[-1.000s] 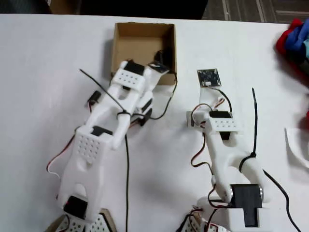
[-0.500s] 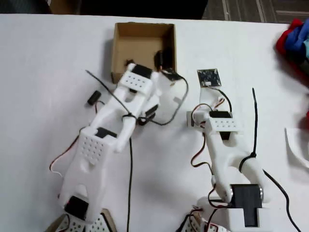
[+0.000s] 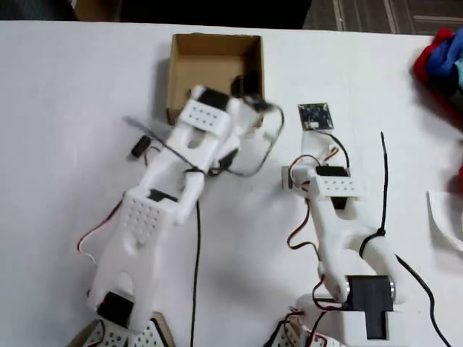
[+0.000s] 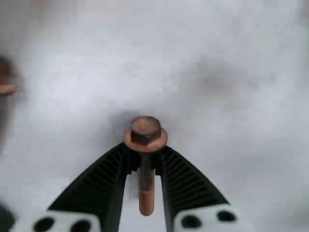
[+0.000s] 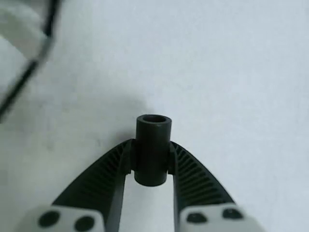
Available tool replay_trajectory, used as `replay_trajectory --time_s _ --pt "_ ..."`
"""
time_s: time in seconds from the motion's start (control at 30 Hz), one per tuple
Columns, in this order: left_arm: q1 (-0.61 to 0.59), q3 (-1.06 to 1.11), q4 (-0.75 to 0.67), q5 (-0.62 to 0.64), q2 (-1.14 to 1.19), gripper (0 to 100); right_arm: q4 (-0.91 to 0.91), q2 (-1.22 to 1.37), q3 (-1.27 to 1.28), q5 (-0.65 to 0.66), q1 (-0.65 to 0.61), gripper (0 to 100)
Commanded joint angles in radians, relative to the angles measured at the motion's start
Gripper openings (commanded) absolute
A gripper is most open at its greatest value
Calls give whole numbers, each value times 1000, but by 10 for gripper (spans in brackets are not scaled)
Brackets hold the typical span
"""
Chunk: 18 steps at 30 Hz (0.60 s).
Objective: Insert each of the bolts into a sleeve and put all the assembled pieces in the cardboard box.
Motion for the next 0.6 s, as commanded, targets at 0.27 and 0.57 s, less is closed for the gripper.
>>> replay_trajectory --time_s 0.27,0.57 --pt "-61 -200 38 198 -382 26 -30 -73 -2 -9 31 19" --pt "-41 -96 35 201 -594 26 -122 -334 198 -8 -16 19"
